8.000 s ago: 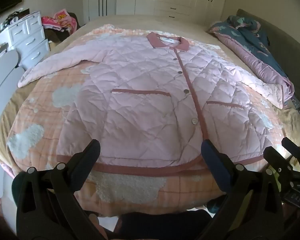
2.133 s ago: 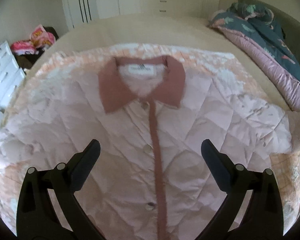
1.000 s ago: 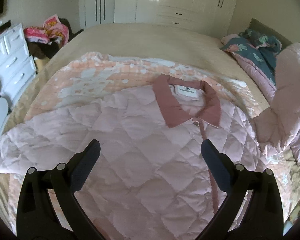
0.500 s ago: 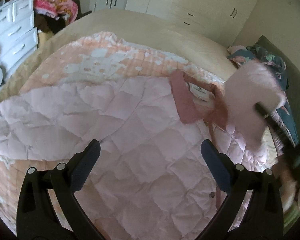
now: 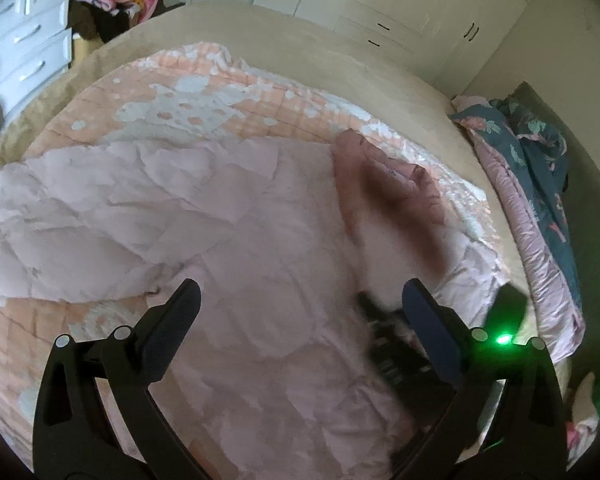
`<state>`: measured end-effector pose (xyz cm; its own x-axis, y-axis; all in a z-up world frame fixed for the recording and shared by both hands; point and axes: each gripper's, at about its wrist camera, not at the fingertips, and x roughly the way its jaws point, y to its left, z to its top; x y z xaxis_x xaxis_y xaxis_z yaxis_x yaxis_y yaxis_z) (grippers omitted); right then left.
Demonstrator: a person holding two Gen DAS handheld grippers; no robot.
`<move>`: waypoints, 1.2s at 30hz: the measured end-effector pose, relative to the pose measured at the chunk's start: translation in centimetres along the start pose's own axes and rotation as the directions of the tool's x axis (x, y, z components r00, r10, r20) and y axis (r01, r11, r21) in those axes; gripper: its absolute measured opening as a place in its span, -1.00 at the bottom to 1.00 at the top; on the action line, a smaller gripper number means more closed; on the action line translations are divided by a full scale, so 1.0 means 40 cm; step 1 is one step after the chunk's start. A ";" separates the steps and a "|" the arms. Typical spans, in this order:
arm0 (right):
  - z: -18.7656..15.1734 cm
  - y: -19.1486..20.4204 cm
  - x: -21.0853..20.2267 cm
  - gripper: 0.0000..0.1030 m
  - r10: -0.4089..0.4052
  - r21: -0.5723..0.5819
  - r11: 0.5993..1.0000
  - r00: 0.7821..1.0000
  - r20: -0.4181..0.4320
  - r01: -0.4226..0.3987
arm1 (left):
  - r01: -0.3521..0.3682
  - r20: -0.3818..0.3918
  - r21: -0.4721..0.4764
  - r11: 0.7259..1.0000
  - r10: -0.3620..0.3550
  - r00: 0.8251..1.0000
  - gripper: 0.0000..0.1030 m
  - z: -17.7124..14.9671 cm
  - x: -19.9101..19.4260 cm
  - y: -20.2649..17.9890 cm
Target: Fold large clothes
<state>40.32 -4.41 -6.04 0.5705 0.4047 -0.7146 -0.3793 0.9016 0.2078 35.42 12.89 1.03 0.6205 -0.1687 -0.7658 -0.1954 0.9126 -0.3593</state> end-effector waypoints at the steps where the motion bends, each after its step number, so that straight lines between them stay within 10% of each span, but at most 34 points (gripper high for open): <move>1: -0.007 0.011 0.010 -0.13 0.019 0.000 1.000 1.000 -0.022 -0.019 | 0.005 -0.001 0.001 1.000 -0.005 1.000 0.83 -0.001 -0.001 -0.005; 8: -0.035 0.097 -0.007 0.66 0.104 -0.093 0.990 0.992 -0.066 -0.110 | -0.010 -0.010 0.005 1.000 0.010 1.000 0.83 -0.005 0.012 -0.013; 14: -0.041 0.022 -0.123 0.69 0.289 0.027 0.957 0.954 -0.083 -0.288 | 0.010 -0.060 -0.034 0.999 -0.012 0.998 0.83 -0.014 0.067 0.007; 23: -0.053 -0.207 -0.270 0.69 0.024 0.050 0.999 1.000 -0.017 -0.023 | 0.117 -0.135 -0.127 0.985 -0.134 0.982 0.79 -0.039 0.211 -0.016; 31: -0.067 -0.381 -0.348 0.69 -0.185 0.088 0.979 0.983 0.015 0.183 | 0.100 -0.155 -0.060 0.993 -0.108 0.982 -0.66 -0.067 0.255 -0.051; 36: -0.072 -0.448 -0.355 0.69 -0.238 0.147 0.961 0.971 -0.002 0.235 | 0.120 -0.065 0.033 0.992 -0.118 0.991 -0.83 -0.019 0.179 -0.073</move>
<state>36.92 -26.77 -1.56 0.6431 0.1787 -0.7447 -0.1228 0.9839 0.1300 39.84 8.72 -3.82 0.5881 -0.2988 -0.7515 -0.0943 0.8976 -0.4307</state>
